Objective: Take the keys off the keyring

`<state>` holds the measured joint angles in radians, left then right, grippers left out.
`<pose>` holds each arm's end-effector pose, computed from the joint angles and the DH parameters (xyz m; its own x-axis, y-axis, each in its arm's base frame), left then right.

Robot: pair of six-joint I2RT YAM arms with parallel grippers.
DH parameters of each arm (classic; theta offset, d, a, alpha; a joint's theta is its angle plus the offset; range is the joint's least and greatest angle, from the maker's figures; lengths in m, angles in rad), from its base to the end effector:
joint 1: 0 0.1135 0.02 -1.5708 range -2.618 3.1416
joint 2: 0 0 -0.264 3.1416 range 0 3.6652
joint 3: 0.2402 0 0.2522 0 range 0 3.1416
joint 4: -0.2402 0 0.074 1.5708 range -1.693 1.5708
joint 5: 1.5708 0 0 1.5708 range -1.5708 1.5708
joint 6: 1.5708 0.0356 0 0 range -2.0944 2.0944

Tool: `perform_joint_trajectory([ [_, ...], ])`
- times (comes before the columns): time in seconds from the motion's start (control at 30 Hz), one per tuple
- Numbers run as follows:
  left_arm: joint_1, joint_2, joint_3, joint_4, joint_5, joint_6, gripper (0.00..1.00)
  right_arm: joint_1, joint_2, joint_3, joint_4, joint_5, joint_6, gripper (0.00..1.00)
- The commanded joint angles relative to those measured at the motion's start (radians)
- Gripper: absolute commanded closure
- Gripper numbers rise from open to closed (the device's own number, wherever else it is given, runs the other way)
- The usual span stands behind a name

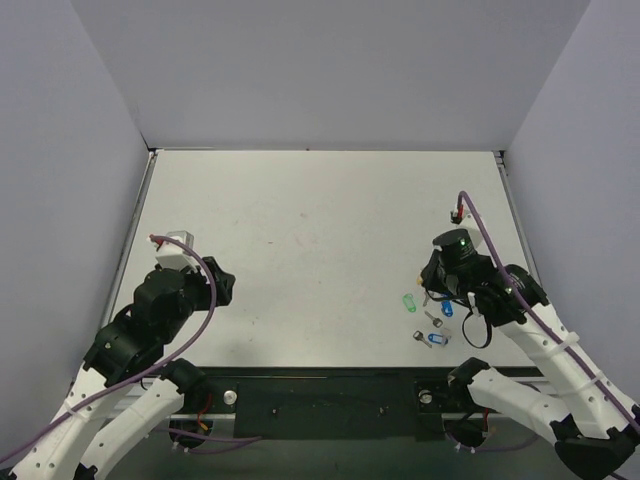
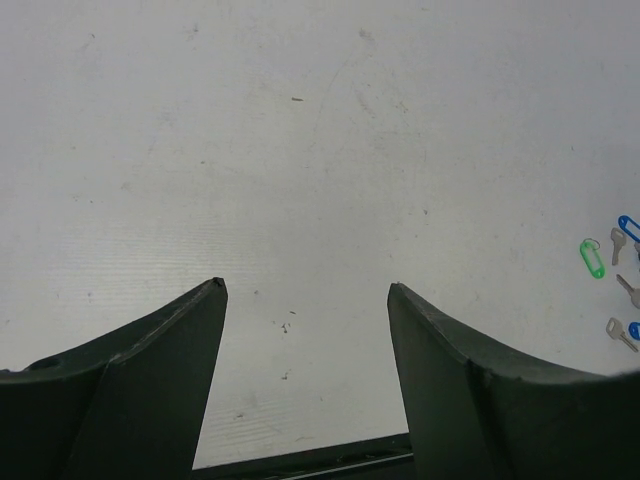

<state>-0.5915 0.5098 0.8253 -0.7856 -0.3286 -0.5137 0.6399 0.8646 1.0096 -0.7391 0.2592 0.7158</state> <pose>0.0893 -0.0461 0.3266 -0.4695 -0.2449 -0.8483 0.0669 0.9481 -0.3108 0.1436 0.0955 0.3484 -0.6058 0.3398 -0.7194 -0.0123 0.9001 0.4355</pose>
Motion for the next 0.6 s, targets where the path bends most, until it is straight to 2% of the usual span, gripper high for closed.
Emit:
perform_joint_trajectory([
  [0.0,0.007,0.007,0.006,0.062,0.016,0.014,0.25,-0.116,0.051,0.075,-0.135,-0.052,-0.059,1.0],
  [0.27,0.015,0.004,0.002,0.063,0.022,0.014,0.25,-0.301,0.056,0.052,-0.181,-0.054,-0.101,1.0],
  [0.5,0.024,0.007,0.003,0.066,0.033,0.018,0.26,-0.374,0.06,0.018,-0.178,-0.078,-0.13,1.0],
  [0.53,0.025,0.006,0.002,0.068,0.034,0.018,0.26,-0.381,0.06,0.018,-0.18,-0.086,-0.131,0.96],
  [0.57,0.025,0.006,0.001,0.066,0.036,0.018,0.26,-0.388,0.062,0.017,-0.18,-0.089,-0.13,0.77],
])
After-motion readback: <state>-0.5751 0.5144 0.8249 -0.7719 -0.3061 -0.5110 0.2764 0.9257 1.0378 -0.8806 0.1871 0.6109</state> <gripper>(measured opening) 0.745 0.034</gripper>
